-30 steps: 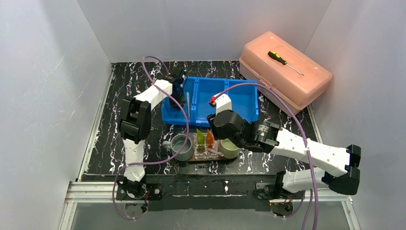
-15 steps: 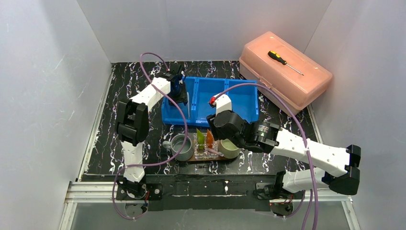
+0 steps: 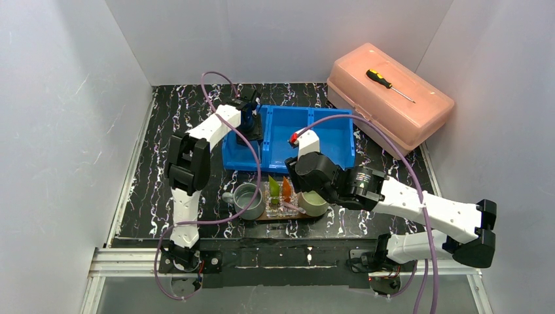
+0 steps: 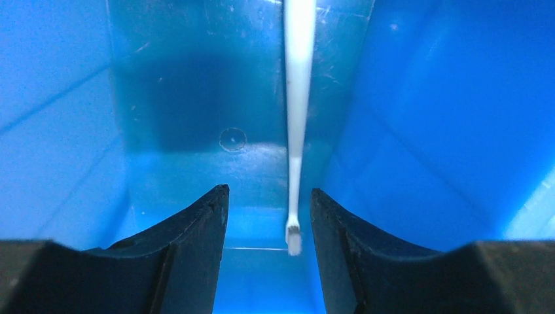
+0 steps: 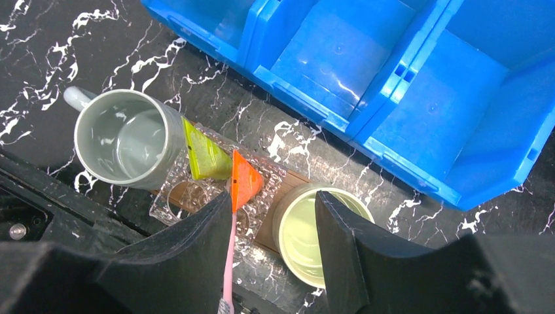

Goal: Prepare toiletry sets of a toothbrush and toothpaste on the tray

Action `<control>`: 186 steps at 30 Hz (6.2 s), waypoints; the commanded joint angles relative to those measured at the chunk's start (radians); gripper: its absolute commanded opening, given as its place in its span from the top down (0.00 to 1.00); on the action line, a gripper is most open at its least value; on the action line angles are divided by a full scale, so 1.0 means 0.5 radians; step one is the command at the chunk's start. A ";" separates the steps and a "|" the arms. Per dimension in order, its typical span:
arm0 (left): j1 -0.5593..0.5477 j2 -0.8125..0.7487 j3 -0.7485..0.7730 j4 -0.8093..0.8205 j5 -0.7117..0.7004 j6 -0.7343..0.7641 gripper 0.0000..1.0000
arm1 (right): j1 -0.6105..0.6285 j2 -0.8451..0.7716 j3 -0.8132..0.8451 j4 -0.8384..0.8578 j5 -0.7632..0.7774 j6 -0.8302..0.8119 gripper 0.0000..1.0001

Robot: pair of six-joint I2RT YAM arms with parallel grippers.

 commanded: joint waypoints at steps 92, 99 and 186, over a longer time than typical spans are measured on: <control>-0.038 -0.051 -0.190 -0.090 -0.056 0.034 1.00 | -0.010 -0.085 -0.080 0.125 -0.127 0.100 0.44; -0.024 -0.194 -0.213 -0.038 0.019 0.038 1.00 | -0.010 -0.109 -0.089 0.122 -0.121 0.099 0.44; 0.449 -2.281 -1.222 1.542 1.482 -1.851 1.00 | -0.375 0.106 -0.063 2.018 -0.960 1.312 0.40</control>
